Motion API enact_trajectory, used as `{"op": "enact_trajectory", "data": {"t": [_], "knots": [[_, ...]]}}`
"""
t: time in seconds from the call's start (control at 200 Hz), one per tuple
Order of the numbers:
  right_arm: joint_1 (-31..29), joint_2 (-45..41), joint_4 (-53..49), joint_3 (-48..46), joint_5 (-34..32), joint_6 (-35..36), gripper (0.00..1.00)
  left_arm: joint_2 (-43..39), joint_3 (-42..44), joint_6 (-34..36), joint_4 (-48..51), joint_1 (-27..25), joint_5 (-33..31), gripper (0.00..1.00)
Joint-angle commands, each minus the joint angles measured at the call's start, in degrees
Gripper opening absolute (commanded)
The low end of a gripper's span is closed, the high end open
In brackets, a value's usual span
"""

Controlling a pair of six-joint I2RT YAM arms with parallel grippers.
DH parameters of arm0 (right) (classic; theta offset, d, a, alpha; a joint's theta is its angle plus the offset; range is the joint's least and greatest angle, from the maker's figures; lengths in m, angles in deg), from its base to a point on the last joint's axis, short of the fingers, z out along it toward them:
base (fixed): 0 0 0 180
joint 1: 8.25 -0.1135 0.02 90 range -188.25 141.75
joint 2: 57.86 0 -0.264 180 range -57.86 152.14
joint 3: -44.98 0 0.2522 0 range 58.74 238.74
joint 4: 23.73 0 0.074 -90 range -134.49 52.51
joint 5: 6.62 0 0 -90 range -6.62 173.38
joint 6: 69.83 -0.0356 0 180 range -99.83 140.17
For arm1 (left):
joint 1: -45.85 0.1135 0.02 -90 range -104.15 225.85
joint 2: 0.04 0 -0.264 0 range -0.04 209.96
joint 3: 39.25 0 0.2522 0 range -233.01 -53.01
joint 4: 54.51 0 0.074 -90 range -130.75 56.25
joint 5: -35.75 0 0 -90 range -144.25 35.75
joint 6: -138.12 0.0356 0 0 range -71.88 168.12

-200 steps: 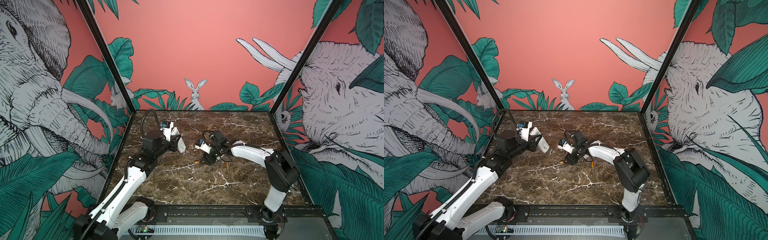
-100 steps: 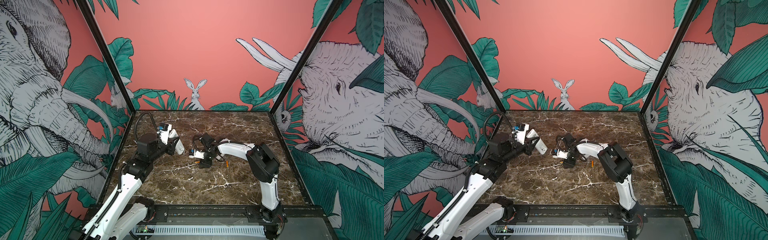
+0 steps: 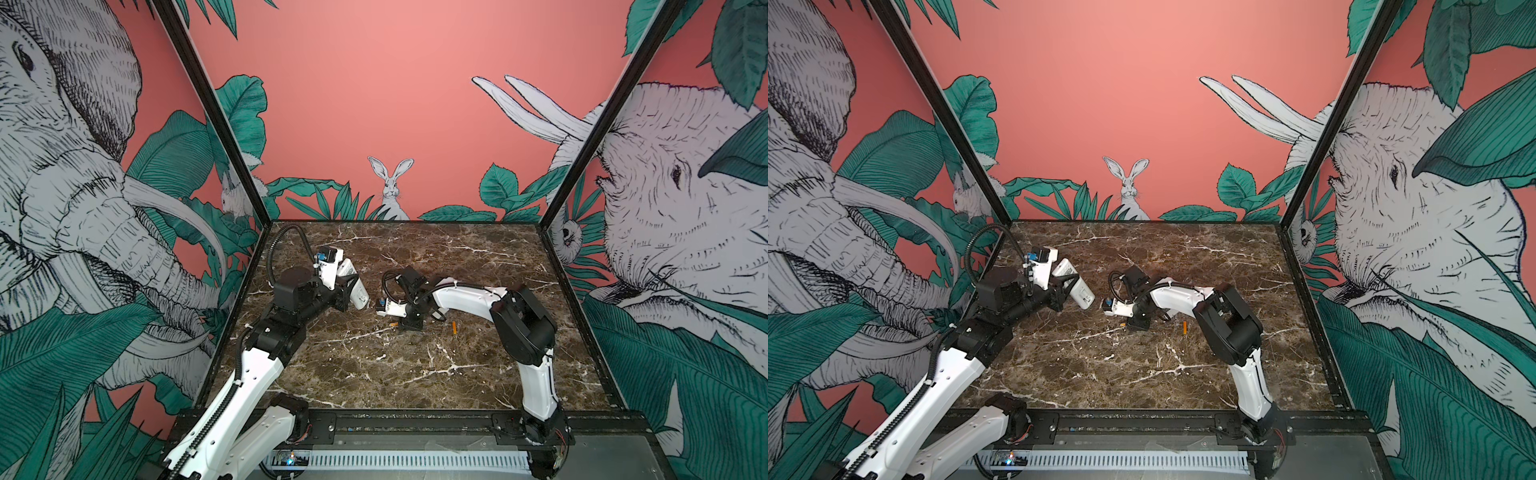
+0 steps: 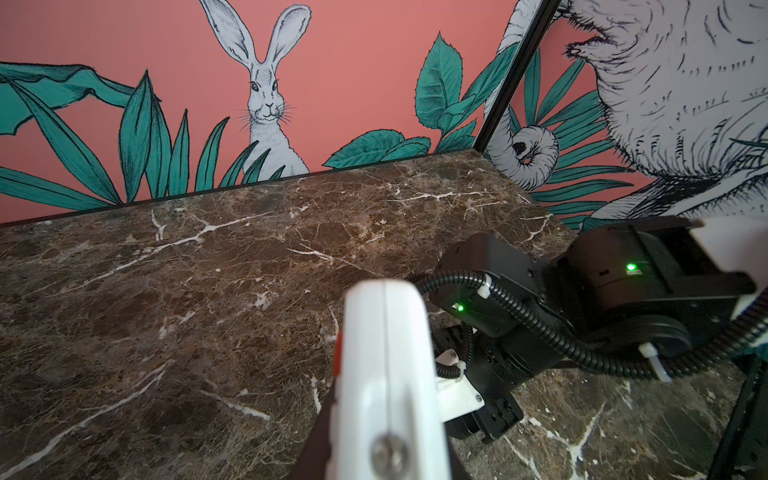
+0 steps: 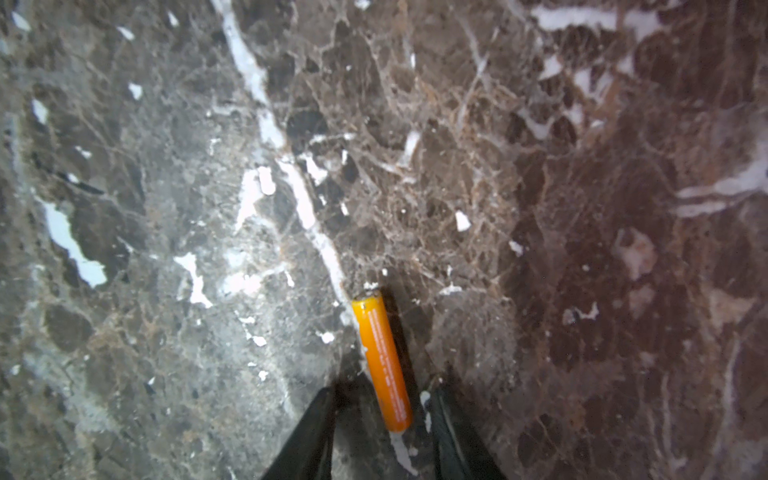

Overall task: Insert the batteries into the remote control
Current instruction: 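Close the right gripper on the orange battery and lift it, then carry the battery to the open compartment of the remote in the left gripper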

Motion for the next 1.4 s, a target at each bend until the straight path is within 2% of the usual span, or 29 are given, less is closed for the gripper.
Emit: {"op": "enact_trajectory", "data": {"t": [0.0, 0.275, 0.485, 0.745, 1.005, 1.32, 1.39], "knots": [[-1.10, 0.84, -0.51, -0.61, -0.67, 0.68, 0.34, -1.11, 0.62, 0.45, -1.32, 0.40, 0.45, 0.15], [-1.88, 0.52, -0.13, -0.68, -1.27, 0.51, 0.22, -1.34, 0.77, 0.19, -1.45, 0.47, 0.38, 0.15], [-1.92, -1.60, 2.71, -3.11, -0.51, -2.42, 0.18, -1.20, 0.81, -0.19, -1.84, 0.36, 0.36, 0.15], [-1.62, -6.66, 11.49, -11.47, -2.86, -10.53, 0.12, 0.91, -0.62, 0.01, -2.58, 0.49, 1.71, 0.15], [0.44, -15.05, 20.21, -22.18, -0.37, -20.68, 0.10, 4.85, -0.15, -1.93, -6.70, 0.45, 4.33, 0.15], [1.07, -24.88, 24.09, -30.79, -0.42, -32.11, 0.10, 12.29, 1.71, -6.61, -14.87, 0.49, 9.99, 0.15], [1.17, -29.18, 25.06, -32.77, -0.84, -34.45, 0.10, 14.03, 2.11, -7.28, -16.29, 0.49, 11.09, 0.16]]}}
